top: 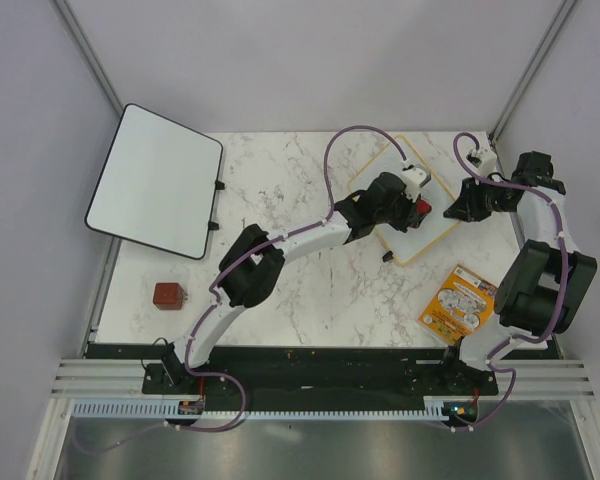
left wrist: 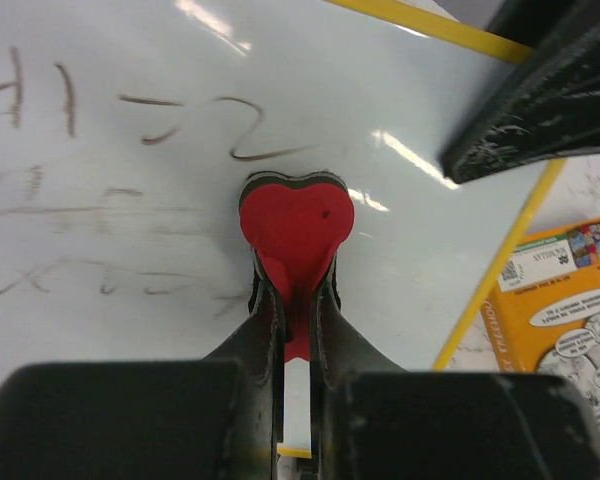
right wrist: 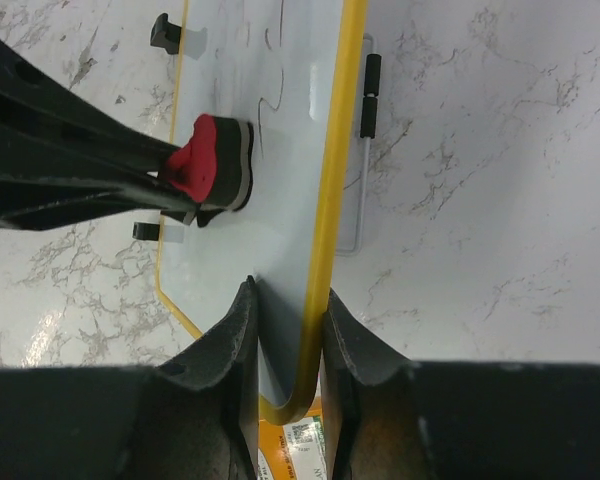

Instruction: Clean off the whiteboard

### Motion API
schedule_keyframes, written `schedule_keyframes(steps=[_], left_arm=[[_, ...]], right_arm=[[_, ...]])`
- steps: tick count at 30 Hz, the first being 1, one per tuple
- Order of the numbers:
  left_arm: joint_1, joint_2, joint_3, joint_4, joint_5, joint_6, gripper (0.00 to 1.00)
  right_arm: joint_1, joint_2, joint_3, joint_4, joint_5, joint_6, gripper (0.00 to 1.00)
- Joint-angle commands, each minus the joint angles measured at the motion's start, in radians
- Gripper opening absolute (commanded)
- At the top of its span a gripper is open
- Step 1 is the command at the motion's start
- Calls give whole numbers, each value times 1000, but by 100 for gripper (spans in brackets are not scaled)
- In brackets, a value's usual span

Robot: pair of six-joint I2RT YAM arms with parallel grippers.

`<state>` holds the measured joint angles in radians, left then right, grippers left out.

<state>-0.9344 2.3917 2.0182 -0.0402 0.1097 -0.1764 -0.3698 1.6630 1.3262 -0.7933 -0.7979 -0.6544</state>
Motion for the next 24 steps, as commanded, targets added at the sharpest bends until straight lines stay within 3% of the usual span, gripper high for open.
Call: schedule_keyframes(steps=[1,13,19,24], left_arm=[[-15,47,-35,-64,58,-21,2],[189,29,-33,-99,-208,-267,2],[207,89,60,-112,-79,-299,2],[120,77,27,-84,-22,-235,2]], right_arm=[[49,11,-39,-118,54,-146,0],[49,4,-41,-118,42,-143,0],[49,3,-39,-119,31,-140,0],[49,-2,-41,-121,40,-142,0]])
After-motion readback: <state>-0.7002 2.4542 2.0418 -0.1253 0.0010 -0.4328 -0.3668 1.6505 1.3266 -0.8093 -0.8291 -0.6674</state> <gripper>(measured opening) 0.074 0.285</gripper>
